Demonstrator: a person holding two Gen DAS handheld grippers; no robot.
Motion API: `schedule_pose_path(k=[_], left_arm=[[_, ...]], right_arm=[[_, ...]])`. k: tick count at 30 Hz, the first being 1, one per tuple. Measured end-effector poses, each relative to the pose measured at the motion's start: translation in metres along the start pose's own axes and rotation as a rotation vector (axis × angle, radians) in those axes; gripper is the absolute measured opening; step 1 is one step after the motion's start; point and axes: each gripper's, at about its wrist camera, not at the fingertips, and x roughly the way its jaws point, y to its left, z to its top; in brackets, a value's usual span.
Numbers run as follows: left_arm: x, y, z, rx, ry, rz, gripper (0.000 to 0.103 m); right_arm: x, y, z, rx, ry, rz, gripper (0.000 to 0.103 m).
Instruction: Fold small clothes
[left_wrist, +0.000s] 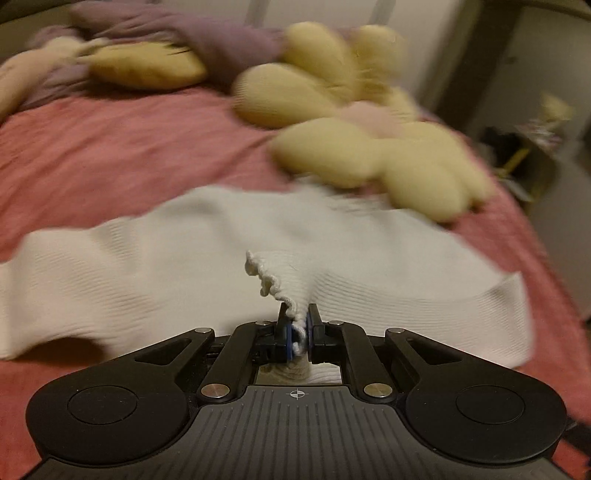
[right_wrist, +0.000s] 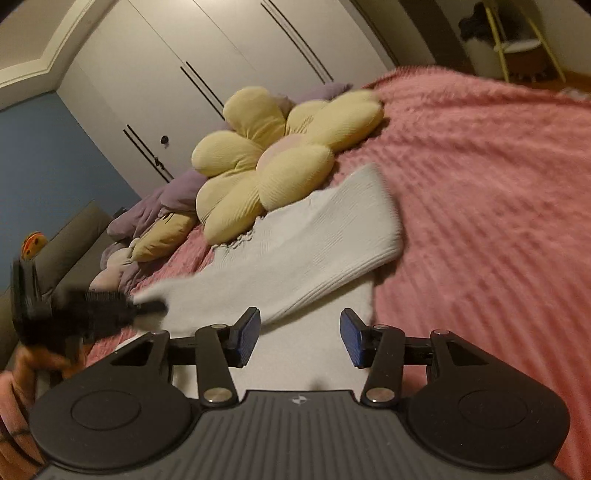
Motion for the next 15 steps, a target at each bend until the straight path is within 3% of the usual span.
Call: schedule_pose_path(k=[4, 5, 6, 7, 8, 11, 15], left_arm=[[0.012, 0.033, -0.012, -0.086, 0.053, -0.015, 0.014], [0.015, 0.036, -0.014, -0.106, 0.051, -0.023, 0.029], [0.015, 0.039, -0.017, -0.127, 0.041, -0.028, 0.051], [0.015, 0.042, -0.017, -0.148, 0.024, -0.040, 0.055], [0.015, 0.045, -0.018, -0.162, 0.007, -0.059, 0.051], [0.020, 0.042, -0.014, -0.131, 0.028, -0.069, 0.010], [0.018, 0.037, -0.001, -0.071, -0.020, -0.043, 0.009]], right_arm=[[0.026, -0.006, 0.008, 0.063, 0.038, 0.000, 0.047], [0.033, -0.008, 0.010, 0.079, 0.042, -0.002, 0.047], [0.040, -0.010, 0.013, 0.095, 0.047, -0.002, 0.047], [0.046, -0.011, 0.015, 0.107, 0.050, -0.003, 0.047], [0.052, -0.013, 0.018, 0.119, 0.046, -0.004, 0.047], [0.069, -0.025, 0.027, 0.203, 0.026, -0.039, 0.047], [0.088, -0.046, 0.034, 0.376, -0.007, -0.025, 0.041]])
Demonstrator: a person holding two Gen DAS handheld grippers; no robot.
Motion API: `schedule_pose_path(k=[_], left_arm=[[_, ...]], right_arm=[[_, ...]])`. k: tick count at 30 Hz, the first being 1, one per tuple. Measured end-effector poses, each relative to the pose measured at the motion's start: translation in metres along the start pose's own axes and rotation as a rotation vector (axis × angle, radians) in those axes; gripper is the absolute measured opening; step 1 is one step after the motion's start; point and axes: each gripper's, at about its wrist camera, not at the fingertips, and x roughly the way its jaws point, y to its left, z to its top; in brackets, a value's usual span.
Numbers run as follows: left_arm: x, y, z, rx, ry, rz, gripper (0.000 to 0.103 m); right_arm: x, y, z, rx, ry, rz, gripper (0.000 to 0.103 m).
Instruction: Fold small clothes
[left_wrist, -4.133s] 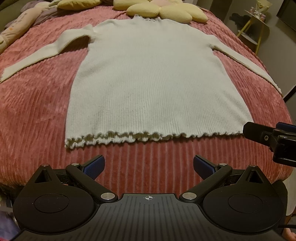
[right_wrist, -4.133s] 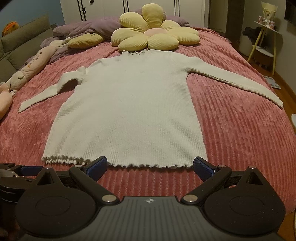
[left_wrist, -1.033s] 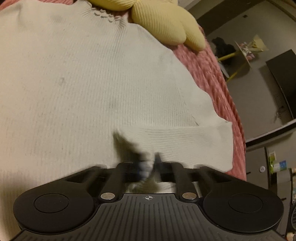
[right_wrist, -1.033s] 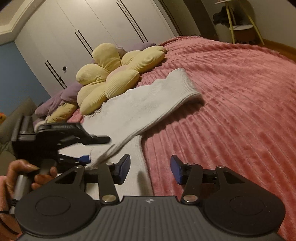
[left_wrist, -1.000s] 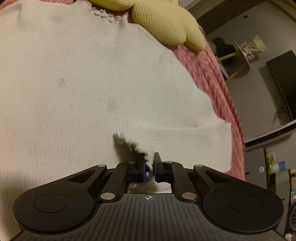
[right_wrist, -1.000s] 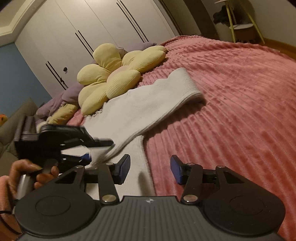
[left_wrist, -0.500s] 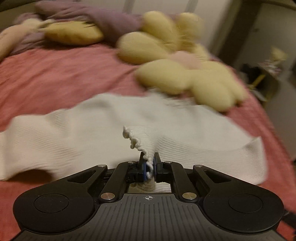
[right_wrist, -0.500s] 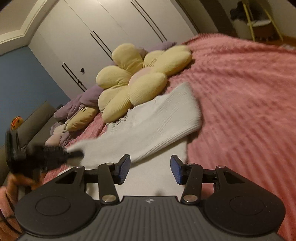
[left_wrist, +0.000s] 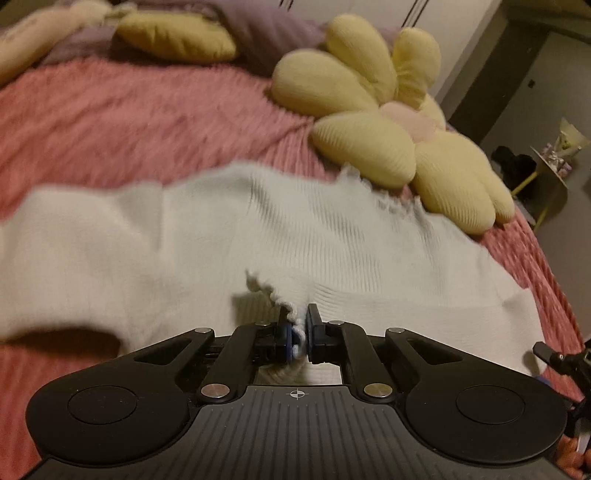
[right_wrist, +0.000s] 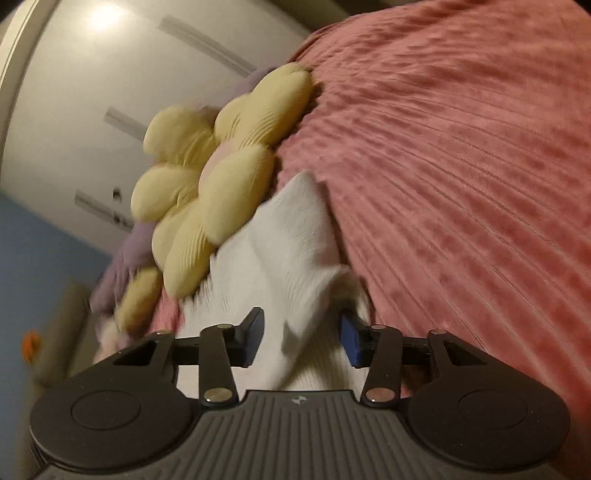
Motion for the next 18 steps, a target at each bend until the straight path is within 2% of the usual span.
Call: schedule_pose_path(k=[2, 4, 6, 9, 12, 18], left_arm=[[-0.006, -0.002, 0.006, 0.038, -0.056, 0.007, 0.009], [-0.012, -0.004, 0.011, 0.088, -0.123, 0.040, 0.009], [-0.013, -0.006, 0.015, 0.138, -0.160, 0.073, 0.009], [0.001, -0.005, 0.015, 0.163, -0.126, 0.094, 0.009], [0.020, 0.001, 0.007, 0.166, -0.060, 0.120, 0.009], [0.017, 0.010, 0.001, 0.126, -0.079, 0.099, 0.010]], right_arm=[[0.005, 0.000, 0.004, 0.018, -0.017, 0.002, 0.037], [0.010, 0.004, 0.004, -0.002, -0.026, -0.029, 0.019], [0.012, 0.014, 0.000, -0.101, -0.031, -0.071, 0.019], [0.015, 0.029, -0.012, -0.267, -0.051, -0.115, 0.019], [0.021, 0.035, -0.018, -0.344, -0.052, -0.178, 0.016], [0.023, 0.054, -0.023, -0.502, -0.061, -0.276, 0.013]])
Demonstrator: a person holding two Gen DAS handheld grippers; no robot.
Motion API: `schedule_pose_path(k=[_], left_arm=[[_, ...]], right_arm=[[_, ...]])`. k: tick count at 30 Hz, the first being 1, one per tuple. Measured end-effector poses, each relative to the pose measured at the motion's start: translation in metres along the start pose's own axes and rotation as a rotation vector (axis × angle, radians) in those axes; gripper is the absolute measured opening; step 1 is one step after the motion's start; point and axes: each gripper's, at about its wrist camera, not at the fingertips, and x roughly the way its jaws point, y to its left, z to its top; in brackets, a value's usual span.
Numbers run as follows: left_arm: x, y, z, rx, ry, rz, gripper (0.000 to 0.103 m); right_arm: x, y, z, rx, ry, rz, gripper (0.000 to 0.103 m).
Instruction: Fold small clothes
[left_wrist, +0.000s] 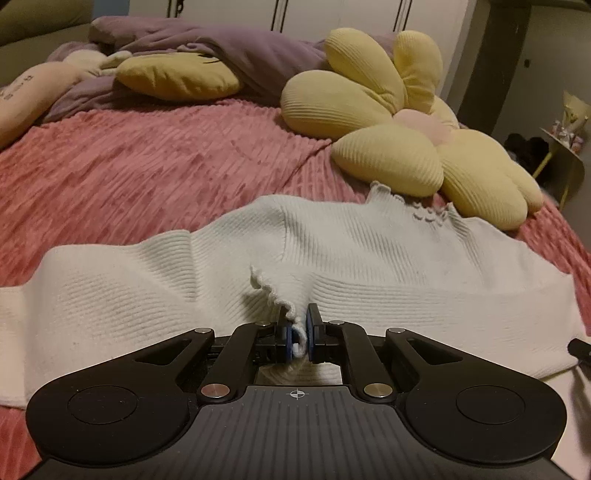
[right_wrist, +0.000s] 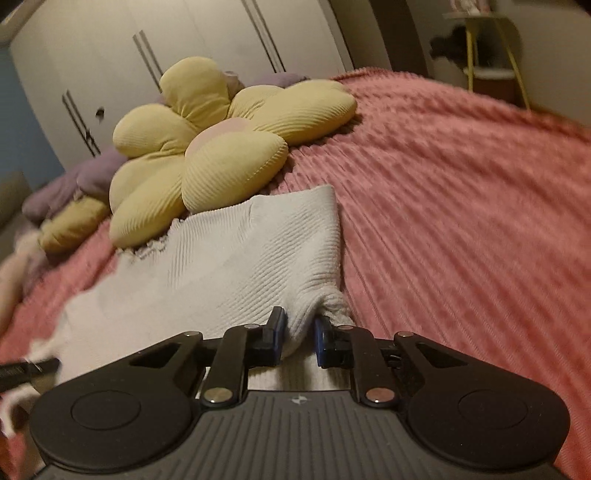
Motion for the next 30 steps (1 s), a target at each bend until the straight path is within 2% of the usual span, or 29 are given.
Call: schedule_pose_path(k=[9, 14, 21, 23, 26, 27, 28, 29, 30], left_arm=[[0.001, -0.009, 0.009, 0.028, -0.017, -0.001, 0.010], [-0.001, -0.006, 0.012, 0.013, -0.056, 0.001, 0.008], [-0.013, -0.002, 0.018, -0.015, -0.149, -0.067, 0.008], [-0.006, -0.001, 0.017, -0.013, -0.119, -0.039, 0.008], [0.016, -0.001, 0.007, 0.025, 0.006, 0.045, 0.013], [0.020, -0.001, 0.003, 0.036, 0.025, 0.049, 0.013], [0.019, -0.002, -0.001, 0.054, 0.005, 0.051, 0.014], [0.018, -0.003, -0.002, 0.066, 0.002, 0.058, 0.017], [0.016, -0.003, -0.001, 0.065, 0.007, 0.070, 0.031]], right_arm=[[-0.003, 0.009, -0.003, -0.101, -0.081, -0.148, 0.006], [0.000, 0.008, -0.007, -0.109, -0.077, -0.149, 0.006], [-0.009, 0.001, -0.010, -0.057, -0.115, -0.091, 0.006], [-0.009, 0.002, -0.014, -0.062, -0.121, -0.098, 0.006], [-0.004, 0.006, -0.017, -0.086, -0.104, -0.121, 0.007], [-0.003, 0.008, -0.019, -0.101, -0.103, -0.130, 0.007], [-0.002, 0.010, -0.020, -0.121, -0.104, -0.141, 0.007], [-0.001, 0.013, -0.022, -0.140, -0.106, -0.150, 0.008], [0.000, 0.015, -0.023, -0.158, -0.107, -0.158, 0.010]])
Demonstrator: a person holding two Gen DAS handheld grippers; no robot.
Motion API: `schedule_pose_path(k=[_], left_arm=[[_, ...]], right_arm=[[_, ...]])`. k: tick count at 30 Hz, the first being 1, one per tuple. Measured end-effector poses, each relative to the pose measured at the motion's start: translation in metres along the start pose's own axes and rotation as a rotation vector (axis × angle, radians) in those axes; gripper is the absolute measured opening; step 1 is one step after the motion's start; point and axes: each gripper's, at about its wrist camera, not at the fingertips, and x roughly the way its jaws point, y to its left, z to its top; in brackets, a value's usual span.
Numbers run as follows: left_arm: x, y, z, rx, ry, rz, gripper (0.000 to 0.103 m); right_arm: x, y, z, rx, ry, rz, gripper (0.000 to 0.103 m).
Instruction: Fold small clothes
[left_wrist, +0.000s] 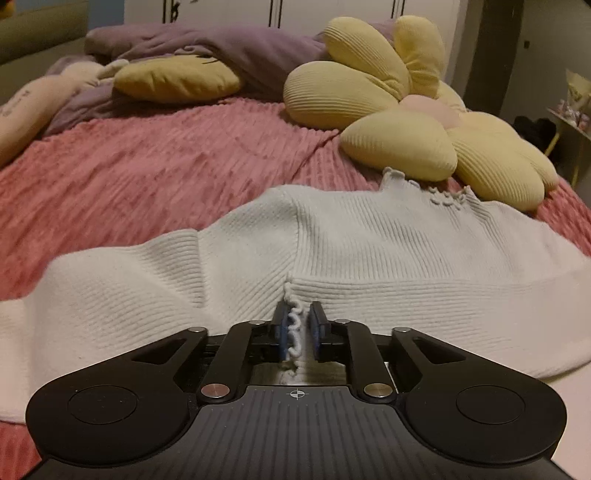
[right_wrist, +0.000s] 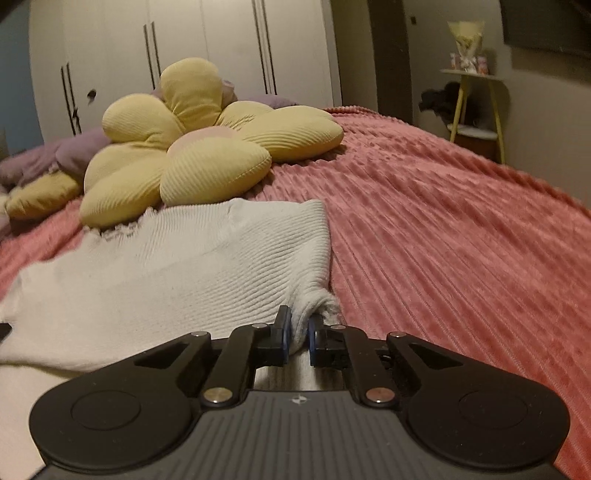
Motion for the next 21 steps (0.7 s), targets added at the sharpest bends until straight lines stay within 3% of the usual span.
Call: schedule_pose_path(k=[1, 2, 3, 5, 8, 9, 10, 11, 12, 14, 17, 21], left_arm=[[-0.002, 0.001, 0.001, -0.012, 0.008, 0.028, 0.043], [-0.006, 0.003, 0.003, -0.034, 0.014, 0.048, 0.065], [-0.011, 0.007, 0.004, -0.060, 0.019, 0.050, 0.079], [-0.025, 0.019, 0.001, -0.101, 0.025, 0.017, 0.082], [-0.055, 0.048, -0.011, -0.175, 0.016, -0.004, 0.101], [-0.067, 0.061, -0.019, -0.203, 0.004, -0.006, 0.101], [-0.080, 0.078, -0.029, -0.238, -0.011, -0.014, 0.101], [-0.090, 0.095, -0.038, -0.272, -0.027, -0.011, 0.101], [-0.101, 0.115, -0.048, -0.314, -0.044, 0.014, 0.101], [-0.117, 0.160, -0.067, -0.427, -0.068, 0.087, 0.101], [-0.131, 0.229, -0.098, -0.677, -0.079, 0.173, 0.098], [-0.141, 0.297, -0.125, -0.980, -0.164, 0.108, 0.073]], right_arm=[[0.000, 0.001, 0.000, -0.008, -0.001, -0.002, 0.010], [0.000, 0.002, 0.000, -0.011, -0.001, -0.004, 0.010], [0.000, 0.001, 0.000, -0.009, 0.000, -0.002, 0.011], [-0.001, -0.001, 0.001, 0.004, 0.006, 0.009, 0.012], [-0.009, -0.002, 0.004, -0.002, 0.033, 0.009, 0.024], [-0.015, 0.000, 0.003, -0.009, 0.037, 0.004, 0.034], [-0.024, 0.002, 0.000, -0.017, 0.034, 0.001, 0.062], [-0.035, 0.004, -0.004, -0.026, 0.021, -0.013, 0.079], [-0.048, 0.004, -0.009, -0.025, 0.001, -0.031, 0.090], [-0.079, 0.000, -0.023, -0.004, -0.048, 0.023, 0.089], [-0.110, -0.006, -0.043, 0.038, -0.021, 0.077, 0.089], [-0.131, -0.013, -0.063, 0.087, 0.038, 0.103, 0.089]])
